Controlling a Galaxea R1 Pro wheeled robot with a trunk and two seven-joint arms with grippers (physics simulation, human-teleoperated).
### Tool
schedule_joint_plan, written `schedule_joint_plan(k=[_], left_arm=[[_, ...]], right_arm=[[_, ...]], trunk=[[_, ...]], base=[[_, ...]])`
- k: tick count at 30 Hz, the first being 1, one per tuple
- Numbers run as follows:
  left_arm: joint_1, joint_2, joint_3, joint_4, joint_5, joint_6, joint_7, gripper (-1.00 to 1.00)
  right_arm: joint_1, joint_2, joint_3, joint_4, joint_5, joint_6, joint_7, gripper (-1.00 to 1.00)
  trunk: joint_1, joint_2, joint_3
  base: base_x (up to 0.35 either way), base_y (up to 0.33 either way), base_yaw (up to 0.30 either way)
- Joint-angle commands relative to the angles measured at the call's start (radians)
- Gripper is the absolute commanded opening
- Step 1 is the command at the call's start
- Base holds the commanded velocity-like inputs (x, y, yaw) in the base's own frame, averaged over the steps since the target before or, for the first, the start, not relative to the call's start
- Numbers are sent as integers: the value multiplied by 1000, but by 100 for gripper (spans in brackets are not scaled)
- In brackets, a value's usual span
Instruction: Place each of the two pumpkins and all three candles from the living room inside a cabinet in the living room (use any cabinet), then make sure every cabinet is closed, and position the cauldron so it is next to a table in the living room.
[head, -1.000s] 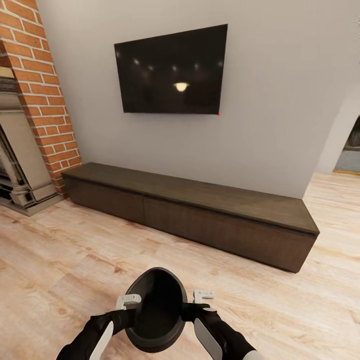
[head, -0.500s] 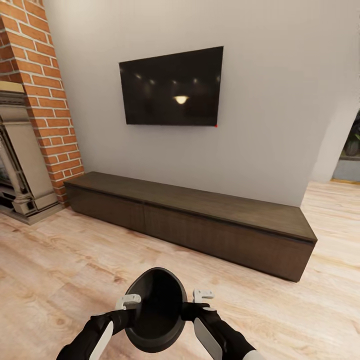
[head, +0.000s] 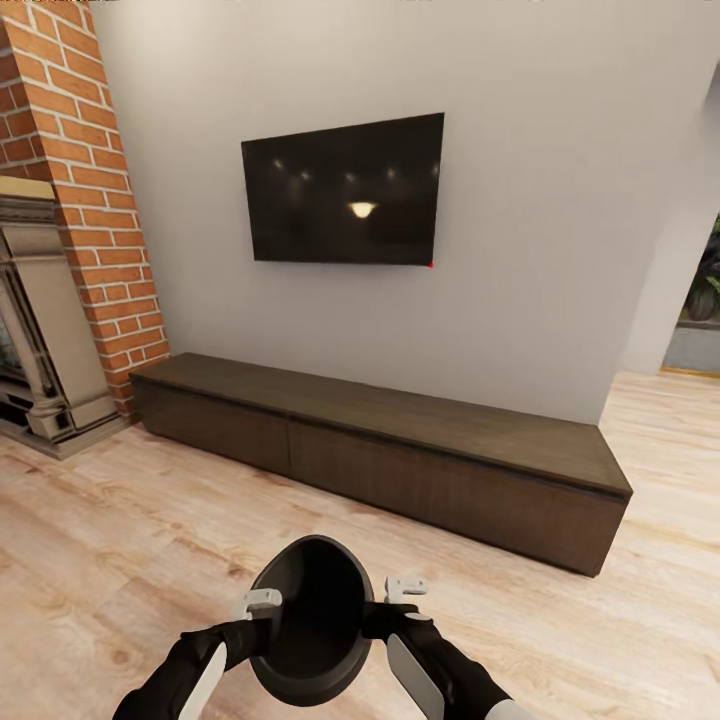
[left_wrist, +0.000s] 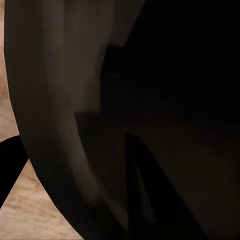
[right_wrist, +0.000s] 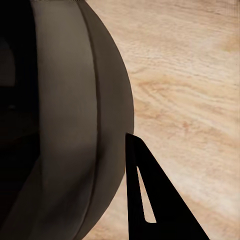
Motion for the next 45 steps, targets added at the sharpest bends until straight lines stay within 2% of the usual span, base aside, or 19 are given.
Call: schedule_joint_plan(k=[1,20,33,45], left_arm=[[-1,1,-2,-8,18,6,4,-100],[-1,1,-1,-8,18,6,2,-100],[-1,1,0,-17,18,7,-5,-100],[-1,1,-1,-17,18,7,0,-100]], right_arm=[[-1,0,2,-1,-3,4,-9,-100],[-1,0,3,-3,-2,-12,-9,-100],[-1,0,3,-4,-2,-14,-9,-100],[-1,0,3,-3,-2,-14,-9,-100]], trunk=[[-4,7,2],[-77,140,62],[-77,140,62],[-77,140,71]], base=[[0,0,0],[0,0,0],[11,0,10],[40,0,224]])
